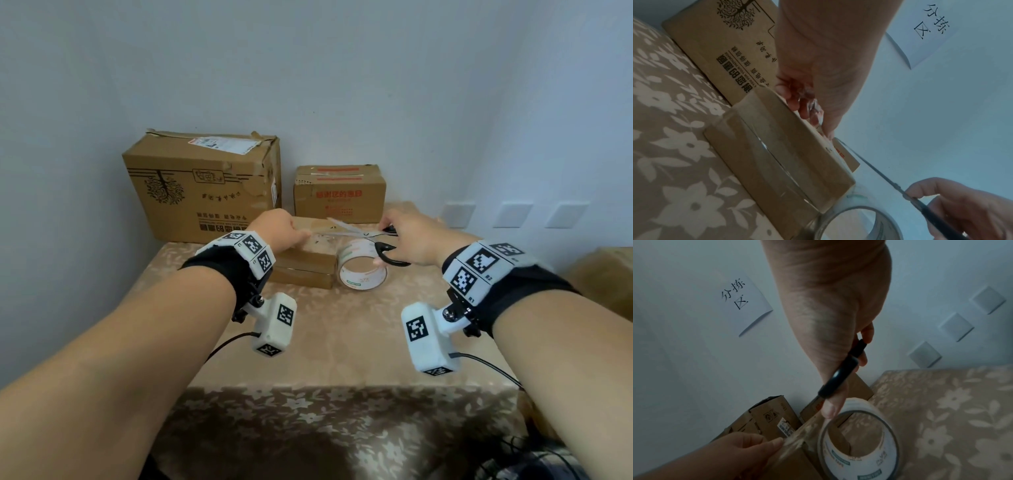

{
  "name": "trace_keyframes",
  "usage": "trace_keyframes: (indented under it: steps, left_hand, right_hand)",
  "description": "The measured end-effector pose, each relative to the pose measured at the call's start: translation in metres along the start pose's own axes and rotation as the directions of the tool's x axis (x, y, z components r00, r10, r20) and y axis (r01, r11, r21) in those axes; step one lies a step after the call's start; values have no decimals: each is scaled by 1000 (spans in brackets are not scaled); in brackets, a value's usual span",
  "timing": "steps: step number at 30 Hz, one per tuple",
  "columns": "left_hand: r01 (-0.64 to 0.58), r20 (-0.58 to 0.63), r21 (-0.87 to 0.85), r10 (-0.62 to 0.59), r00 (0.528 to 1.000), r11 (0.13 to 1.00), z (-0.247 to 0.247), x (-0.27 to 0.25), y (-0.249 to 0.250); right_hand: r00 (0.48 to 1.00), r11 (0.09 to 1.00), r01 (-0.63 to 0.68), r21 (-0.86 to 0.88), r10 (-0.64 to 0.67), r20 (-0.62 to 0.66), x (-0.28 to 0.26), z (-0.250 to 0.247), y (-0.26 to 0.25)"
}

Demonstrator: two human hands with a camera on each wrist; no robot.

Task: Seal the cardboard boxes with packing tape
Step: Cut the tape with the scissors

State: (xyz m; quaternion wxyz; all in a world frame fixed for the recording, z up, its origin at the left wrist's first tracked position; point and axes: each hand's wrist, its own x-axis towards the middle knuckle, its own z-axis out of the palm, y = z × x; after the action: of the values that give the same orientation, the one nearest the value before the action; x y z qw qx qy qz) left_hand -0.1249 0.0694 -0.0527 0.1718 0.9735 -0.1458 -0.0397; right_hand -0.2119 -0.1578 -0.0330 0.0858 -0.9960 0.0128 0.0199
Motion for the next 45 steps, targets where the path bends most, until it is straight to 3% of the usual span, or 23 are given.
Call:
trace_keyframes:
  steps: [6,10,13,16,18,22,26,34,45]
  left_hand:
    - [15,23,72,-17,1000,997,5,5,2]
    - [2,27,77,-4,1000,997,9,6,0]
    - [-69,98,56,63,993,996,4,7,-9]
    - [-104,188,35,96,977,994,-9,8,-14]
    - [-119,221,45,106,969,992,-15,8,-13]
    - [-150,181,121,127,975,981,-17,8,-4]
    - [-221,121,234,197,973,947,-13,9,-1]
    - [-180,124,192,158,980,965,-13,10,-8]
    - [-188,167,271,147,975,944,-13,12,-8]
  right_hand:
    - [1000,983,-12,186,17,-26,5,16,5]
    - [992,939,105,328,-74,-106,18,16,1]
    - [987,958,152,242,-159,12,28,7,7]
    - [984,988,146,44,-149,100,39,-8,11]
    - [972,986,161,51,-167,168,46,-19,7]
    - [944,965,264,1,-258,207,63,-32,-12]
    - [926,945,308,-109,-271,265,75,-25,-23]
    - [898,914,382,-138,-332,289,85,-19,-33]
    - [875,874,453,-174,-398,277,87,-17,-39]
